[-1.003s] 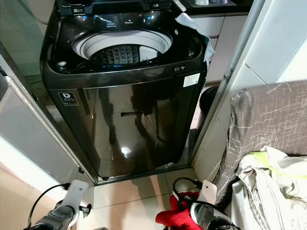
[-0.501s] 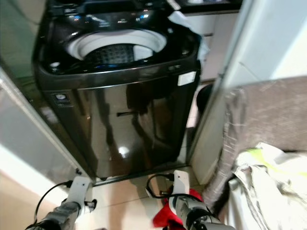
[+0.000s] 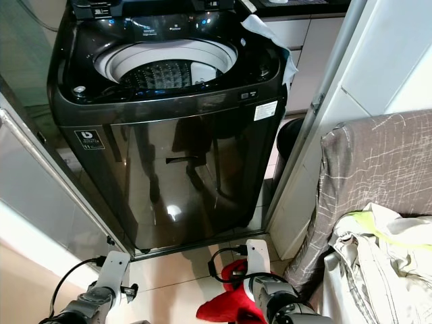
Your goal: Clothes washing
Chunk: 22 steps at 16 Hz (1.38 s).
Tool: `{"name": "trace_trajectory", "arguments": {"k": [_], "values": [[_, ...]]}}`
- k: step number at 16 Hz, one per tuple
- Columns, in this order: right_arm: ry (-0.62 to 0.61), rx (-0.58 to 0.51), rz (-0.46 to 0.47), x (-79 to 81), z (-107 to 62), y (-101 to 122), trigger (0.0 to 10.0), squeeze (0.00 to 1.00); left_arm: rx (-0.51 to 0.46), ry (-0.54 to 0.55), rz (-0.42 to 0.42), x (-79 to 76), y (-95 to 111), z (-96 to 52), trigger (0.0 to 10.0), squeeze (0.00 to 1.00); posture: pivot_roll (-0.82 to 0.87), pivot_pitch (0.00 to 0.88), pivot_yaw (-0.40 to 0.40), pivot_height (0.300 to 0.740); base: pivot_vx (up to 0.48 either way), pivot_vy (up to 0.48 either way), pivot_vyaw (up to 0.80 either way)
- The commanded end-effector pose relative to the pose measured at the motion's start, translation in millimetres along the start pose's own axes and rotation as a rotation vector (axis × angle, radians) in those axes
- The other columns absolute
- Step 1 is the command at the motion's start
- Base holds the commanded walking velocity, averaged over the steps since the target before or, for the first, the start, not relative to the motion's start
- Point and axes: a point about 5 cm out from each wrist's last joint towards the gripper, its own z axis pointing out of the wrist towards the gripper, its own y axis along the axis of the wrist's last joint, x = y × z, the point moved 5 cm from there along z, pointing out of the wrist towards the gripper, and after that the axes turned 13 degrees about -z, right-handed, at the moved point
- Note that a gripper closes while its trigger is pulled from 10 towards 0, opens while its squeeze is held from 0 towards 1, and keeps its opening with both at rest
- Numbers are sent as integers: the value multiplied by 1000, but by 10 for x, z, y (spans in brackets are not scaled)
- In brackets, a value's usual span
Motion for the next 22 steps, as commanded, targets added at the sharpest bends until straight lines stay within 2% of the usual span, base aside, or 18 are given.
{"name": "trace_trajectory", "arguments": {"k": [1,5,7,8,12,22], "values": [[-1,-2,-21,7,1,-20,10000,0,14,1,0,-16,-66,-3,10000,0,-18,32,16,740,0,0,0],[3,-1,-36,6,1,-44,10000,0,8,9,-6,-10,-60,-3,10000,0,-23,17,15,740,0,0,0],[4,-3,-55,-2,0,-45,10000,0,13,-3,-70,-22,-72,-3,10000,0,-23,17,15,740,0,0,0],[1,-3,-53,-8,-1,-45,10000,0,9,4,-75,-11,-65,-3,10000,0,-32,22,22,740,0,0,0],[-2,-4,-47,-21,-2,-50,10000,0,10,-7,-27,-27,-50,-2,10000,0,-34,28,20,740,0,0,0],[-12,-14,-68,-82,-9,5,10000,0,6,-1,-28,-25,-10,1,10000,0,-34,16,16,740,0,0,0]]}}
